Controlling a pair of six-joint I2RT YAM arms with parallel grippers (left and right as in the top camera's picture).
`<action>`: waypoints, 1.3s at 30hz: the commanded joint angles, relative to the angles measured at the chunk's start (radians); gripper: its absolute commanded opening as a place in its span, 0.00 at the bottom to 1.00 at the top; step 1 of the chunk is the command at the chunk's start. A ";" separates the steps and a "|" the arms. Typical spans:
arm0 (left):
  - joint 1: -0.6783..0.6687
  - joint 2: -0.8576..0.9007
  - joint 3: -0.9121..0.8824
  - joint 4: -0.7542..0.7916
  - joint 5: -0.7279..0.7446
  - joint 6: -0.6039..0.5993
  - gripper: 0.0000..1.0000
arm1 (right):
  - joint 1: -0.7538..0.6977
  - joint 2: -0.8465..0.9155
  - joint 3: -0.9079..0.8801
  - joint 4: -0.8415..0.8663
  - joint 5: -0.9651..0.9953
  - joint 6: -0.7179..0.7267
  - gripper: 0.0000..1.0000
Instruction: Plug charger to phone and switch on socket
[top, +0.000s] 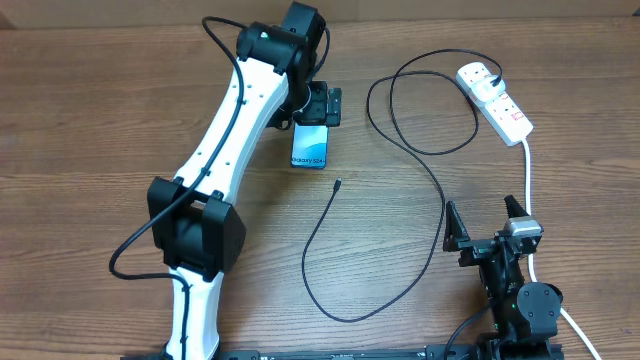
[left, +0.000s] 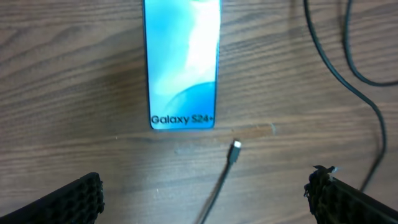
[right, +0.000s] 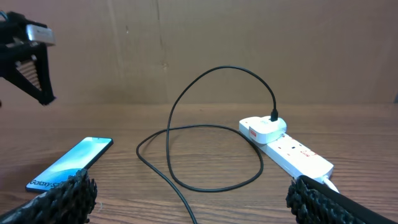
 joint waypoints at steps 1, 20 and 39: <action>-0.006 0.045 0.023 0.027 -0.045 -0.021 1.00 | 0.000 -0.009 -0.011 0.006 0.002 0.007 1.00; -0.015 0.255 0.023 0.114 -0.111 -0.021 1.00 | 0.000 -0.009 -0.011 0.006 0.002 0.007 1.00; -0.013 0.284 -0.002 0.203 -0.133 -0.051 1.00 | 0.000 -0.009 -0.011 0.006 0.002 0.007 1.00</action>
